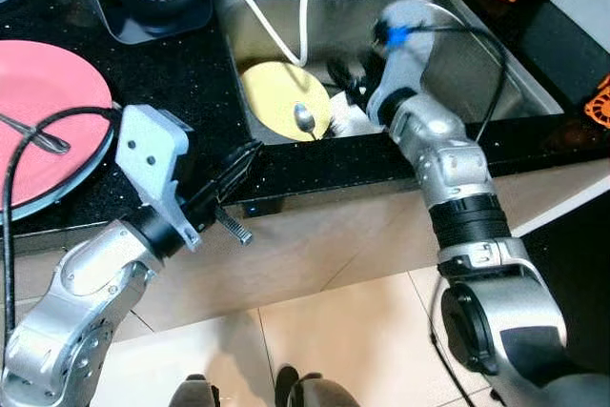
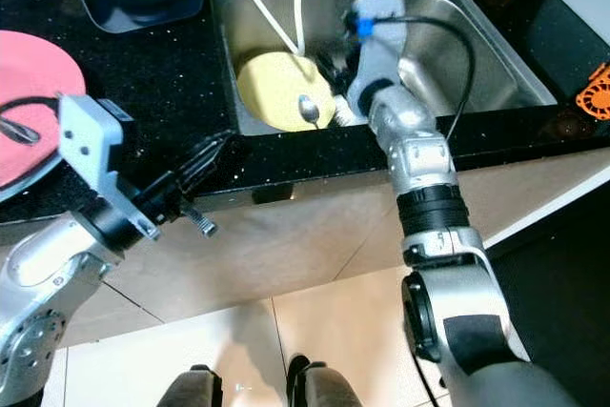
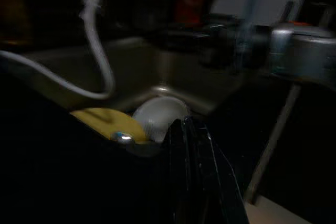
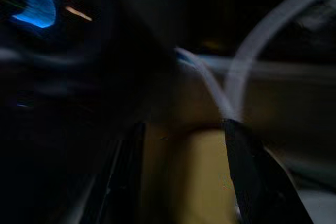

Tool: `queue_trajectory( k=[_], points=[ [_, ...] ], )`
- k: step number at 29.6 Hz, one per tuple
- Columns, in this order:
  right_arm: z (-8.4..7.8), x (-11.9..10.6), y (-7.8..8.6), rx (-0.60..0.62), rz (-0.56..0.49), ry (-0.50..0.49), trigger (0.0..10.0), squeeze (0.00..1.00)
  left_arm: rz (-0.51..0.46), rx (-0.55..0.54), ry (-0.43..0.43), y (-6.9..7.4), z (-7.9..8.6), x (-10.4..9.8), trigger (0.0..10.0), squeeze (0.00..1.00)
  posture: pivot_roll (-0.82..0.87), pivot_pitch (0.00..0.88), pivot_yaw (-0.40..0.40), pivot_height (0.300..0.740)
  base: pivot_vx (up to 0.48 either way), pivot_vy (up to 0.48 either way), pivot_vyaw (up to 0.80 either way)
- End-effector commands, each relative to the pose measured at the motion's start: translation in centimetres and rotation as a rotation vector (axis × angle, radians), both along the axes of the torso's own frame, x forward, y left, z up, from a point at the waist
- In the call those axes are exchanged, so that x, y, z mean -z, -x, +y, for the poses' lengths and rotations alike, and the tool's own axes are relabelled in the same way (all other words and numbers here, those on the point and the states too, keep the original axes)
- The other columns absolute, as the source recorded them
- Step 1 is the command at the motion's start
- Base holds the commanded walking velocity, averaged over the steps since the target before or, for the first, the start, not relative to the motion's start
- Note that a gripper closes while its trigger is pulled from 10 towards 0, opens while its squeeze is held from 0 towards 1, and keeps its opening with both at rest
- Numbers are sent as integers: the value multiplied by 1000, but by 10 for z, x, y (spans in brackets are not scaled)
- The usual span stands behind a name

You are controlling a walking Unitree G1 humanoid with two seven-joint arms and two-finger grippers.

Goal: Kitchen organization

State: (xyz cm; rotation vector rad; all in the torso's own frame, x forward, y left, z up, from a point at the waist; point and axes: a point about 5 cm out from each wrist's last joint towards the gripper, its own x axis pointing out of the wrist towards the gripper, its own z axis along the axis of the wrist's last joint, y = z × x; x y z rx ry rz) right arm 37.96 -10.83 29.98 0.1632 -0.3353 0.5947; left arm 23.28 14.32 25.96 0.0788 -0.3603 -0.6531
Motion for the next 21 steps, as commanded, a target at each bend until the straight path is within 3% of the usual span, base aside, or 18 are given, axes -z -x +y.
queue_trajectory(
  k=[1, 6, 10, 14, 21],
  points=[
    [-5, 4, 3, -28, 16, -44, 10000, 0, -7, 7, -1, 2, 1, -3, 10000, 0, 210, 195, -148, 740, 0, 0, 0],
    [2, 7, 20, -168, -45, -126, 10000, 0, -45, 77, 94, 6, 1, -13, 10000, 0, 205, 161, -150, 740, 0, 0, 0],
    [6, 13, 27, -203, -44, -132, 10000, 0, -2, 296, 76, 23, -20, -1, 10000, 0, 200, 143, -143, 740, 0, 0, 772],
    [5, 20, 29, -199, -27, -135, 10000, 0, 29, 390, 49, 27, -26, 4, 10000, 0, 199, 128, -135, 740, 0, 0, 773],
    [6, 22, 29, -193, -21, -142, 10000, 0, 23, 369, 42, 23, -23, 2, 10000, 0, 203, 122, -134, 740, 0, 0, 769]
  ],
)
